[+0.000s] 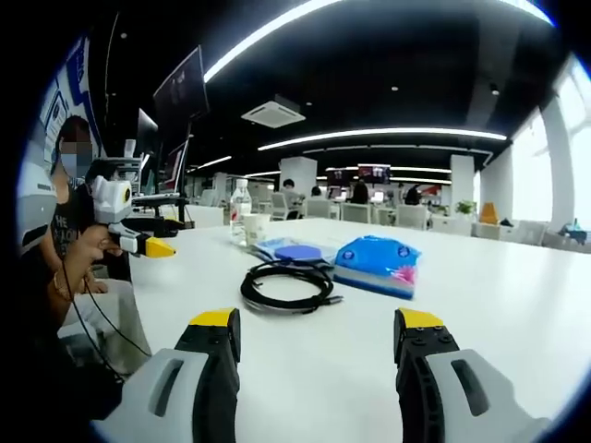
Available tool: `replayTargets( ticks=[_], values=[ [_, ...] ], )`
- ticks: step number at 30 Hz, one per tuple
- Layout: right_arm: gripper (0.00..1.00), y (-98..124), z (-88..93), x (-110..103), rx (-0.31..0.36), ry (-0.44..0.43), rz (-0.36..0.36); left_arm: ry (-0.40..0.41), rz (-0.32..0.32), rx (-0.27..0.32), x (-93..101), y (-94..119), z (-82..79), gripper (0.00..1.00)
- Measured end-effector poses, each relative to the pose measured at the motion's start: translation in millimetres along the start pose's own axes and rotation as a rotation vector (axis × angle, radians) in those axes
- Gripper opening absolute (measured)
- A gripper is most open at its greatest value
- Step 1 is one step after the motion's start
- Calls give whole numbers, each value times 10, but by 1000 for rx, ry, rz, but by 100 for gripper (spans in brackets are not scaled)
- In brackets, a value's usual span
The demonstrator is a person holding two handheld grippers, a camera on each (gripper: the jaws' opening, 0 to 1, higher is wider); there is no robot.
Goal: Arrange the tabletop items into an orderly group along one side of the table until the central work area is clear of visible clutter.
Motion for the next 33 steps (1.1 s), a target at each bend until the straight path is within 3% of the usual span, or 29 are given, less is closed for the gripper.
replayTargets(
  ticks=[6,11,17,28,33],
  values=[
    [68,52,42,-11,10,-17,12,40,-9,24,-7,101,3,82],
    [71,67,31,8,21,-28,24,73,-31,16,-56,138,52,94],
    [72,66,23,4,27,-24,31,85,-34,1,-46,146,105,96],
    [88,155,-76,130,65,-58,101,82,-38,91,-109,251,-71,100],
    [92,182,-139,151,99,-83,114,72,-48,96,-140,270,-84,100]
  ],
)
Point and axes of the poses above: the point that each gripper's makers call its tool centre point, and the gripper's own axes: y roughly backward along the fingers, x roughly to its right, z roughly out of its underside, the point moved 5 cm from there along y, roughly backward along the fingers, and after that the axes turned 13 degrees about y, right-handed, at the moved point
